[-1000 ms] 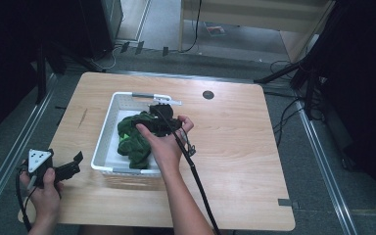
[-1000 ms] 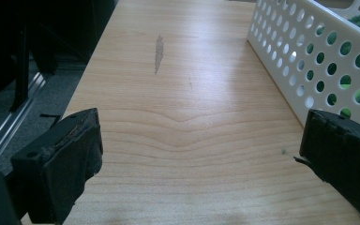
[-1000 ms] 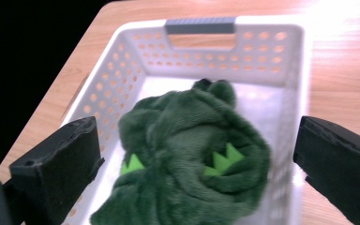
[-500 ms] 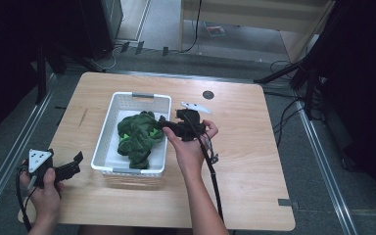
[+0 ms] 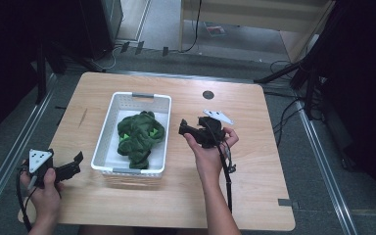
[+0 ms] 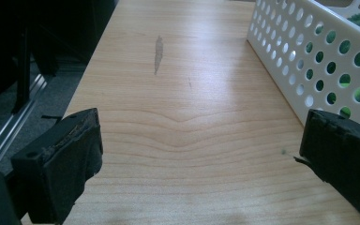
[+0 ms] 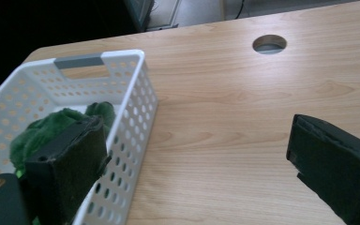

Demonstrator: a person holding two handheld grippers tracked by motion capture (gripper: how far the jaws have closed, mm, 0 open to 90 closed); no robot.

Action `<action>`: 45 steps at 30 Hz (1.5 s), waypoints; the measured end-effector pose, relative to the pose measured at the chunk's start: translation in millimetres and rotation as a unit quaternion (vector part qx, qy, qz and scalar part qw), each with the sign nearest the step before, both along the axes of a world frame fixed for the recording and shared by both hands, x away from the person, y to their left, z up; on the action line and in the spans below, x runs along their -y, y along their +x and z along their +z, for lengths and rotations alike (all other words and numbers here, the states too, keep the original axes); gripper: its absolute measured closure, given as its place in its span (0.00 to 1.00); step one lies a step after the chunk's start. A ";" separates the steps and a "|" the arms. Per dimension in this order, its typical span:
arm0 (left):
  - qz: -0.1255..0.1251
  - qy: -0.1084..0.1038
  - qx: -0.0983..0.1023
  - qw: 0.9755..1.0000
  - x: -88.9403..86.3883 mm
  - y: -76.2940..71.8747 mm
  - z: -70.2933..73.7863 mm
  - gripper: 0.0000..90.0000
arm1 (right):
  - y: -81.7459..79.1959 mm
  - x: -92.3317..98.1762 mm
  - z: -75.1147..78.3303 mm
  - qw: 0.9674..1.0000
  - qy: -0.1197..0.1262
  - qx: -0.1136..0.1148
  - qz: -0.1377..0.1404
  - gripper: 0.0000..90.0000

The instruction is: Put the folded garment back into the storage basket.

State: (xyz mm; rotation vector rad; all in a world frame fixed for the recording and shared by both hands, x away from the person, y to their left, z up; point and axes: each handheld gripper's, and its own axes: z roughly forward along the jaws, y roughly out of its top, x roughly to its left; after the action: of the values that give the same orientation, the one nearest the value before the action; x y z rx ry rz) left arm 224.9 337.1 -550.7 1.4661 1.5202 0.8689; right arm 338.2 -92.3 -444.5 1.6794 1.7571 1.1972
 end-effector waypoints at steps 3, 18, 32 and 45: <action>0.000 0.000 0.000 1.000 0.1 0.0 -0.1 0.01 | -2.6 8.6 -4.7 1.000 -0.002 0.001 -0.005 0.06; 0.000 0.002 0.000 1.000 0.2 0.0 0.1 0.01 | -17.7 61.1 -25.5 0.999 -0.014 0.015 -0.036 0.07; -0.001 0.001 0.004 1.000 0.3 -0.5 0.0 0.01 | -37.3 111.4 -51.7 0.997 -0.025 0.005 -0.067 0.07; -0.001 0.002 0.005 1.000 0.3 -1.0 0.0 0.01 | -56.8 157.9 -71.8 0.995 -0.035 -0.005 -0.096 0.08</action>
State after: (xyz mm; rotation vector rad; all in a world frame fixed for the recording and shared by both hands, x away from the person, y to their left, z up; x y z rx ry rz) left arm 223.9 336.7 -550.7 1.4651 1.5103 0.8771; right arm 281.4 -250.2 -516.2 1.7688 1.5835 1.0324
